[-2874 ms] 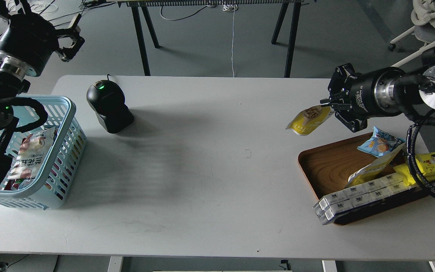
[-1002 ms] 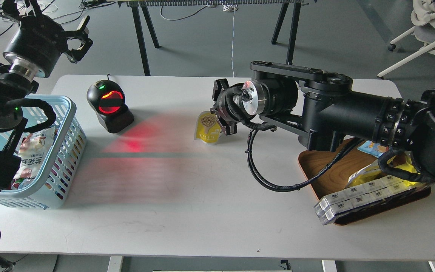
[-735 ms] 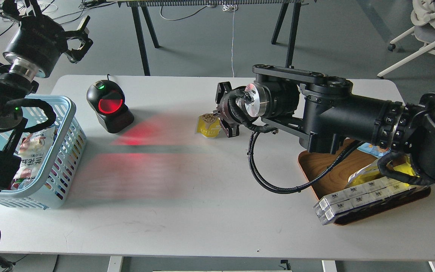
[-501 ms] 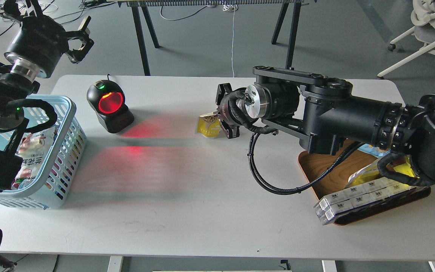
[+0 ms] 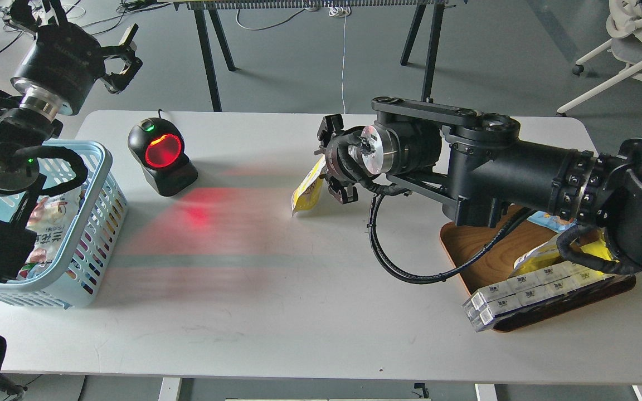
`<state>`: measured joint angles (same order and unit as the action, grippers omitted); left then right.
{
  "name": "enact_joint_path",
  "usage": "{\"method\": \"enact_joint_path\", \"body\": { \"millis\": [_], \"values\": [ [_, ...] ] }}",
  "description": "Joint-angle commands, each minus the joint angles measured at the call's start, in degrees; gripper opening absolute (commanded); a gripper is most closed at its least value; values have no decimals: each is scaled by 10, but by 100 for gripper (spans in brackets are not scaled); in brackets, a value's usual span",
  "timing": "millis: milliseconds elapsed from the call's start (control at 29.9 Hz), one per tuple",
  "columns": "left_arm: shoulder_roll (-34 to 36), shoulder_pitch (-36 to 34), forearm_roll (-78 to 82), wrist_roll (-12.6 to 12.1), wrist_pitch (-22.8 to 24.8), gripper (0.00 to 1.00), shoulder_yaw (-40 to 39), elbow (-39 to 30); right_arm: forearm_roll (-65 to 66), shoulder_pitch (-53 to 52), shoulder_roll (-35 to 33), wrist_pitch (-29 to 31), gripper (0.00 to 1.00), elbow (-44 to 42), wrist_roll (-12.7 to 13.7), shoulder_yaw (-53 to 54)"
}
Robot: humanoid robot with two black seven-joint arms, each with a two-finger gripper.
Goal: Scan snack and place in basket
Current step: 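Hold the packet in front of the scanner's red light, then set the packet upright on the table and withdraw the right gripper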
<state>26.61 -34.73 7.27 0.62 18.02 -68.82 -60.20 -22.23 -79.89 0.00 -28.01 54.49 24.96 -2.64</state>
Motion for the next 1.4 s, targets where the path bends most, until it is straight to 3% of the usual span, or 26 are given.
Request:
{"method": "enact_joint_path", "body": {
  "millis": [0, 635, 735, 802, 869, 1370],
  "values": [
    [0, 0, 0, 0, 0, 100, 0, 0, 8, -1, 0, 0, 50, 0, 0, 0],
    [0, -1, -1, 0, 0, 100, 1, 0, 37, -4, 0, 0, 69, -11, -1, 2],
    [0, -1, -1, 0, 0, 100, 1, 0, 38, -5, 0, 0, 72, -14, -10, 5],
    [0, -2, -1, 0, 0, 100, 1, 0, 41, -4, 0, 0, 82, -25, -25, 12],
    [1, -3, -1, 0, 0, 100, 1, 0, 42, -4, 0, 0, 100, -32, -32, 20],
    [22, -13, -1, 0, 0, 100, 1, -2, 62, -8, -17, 0, 100, -40, -46, 114]
  ]
}}
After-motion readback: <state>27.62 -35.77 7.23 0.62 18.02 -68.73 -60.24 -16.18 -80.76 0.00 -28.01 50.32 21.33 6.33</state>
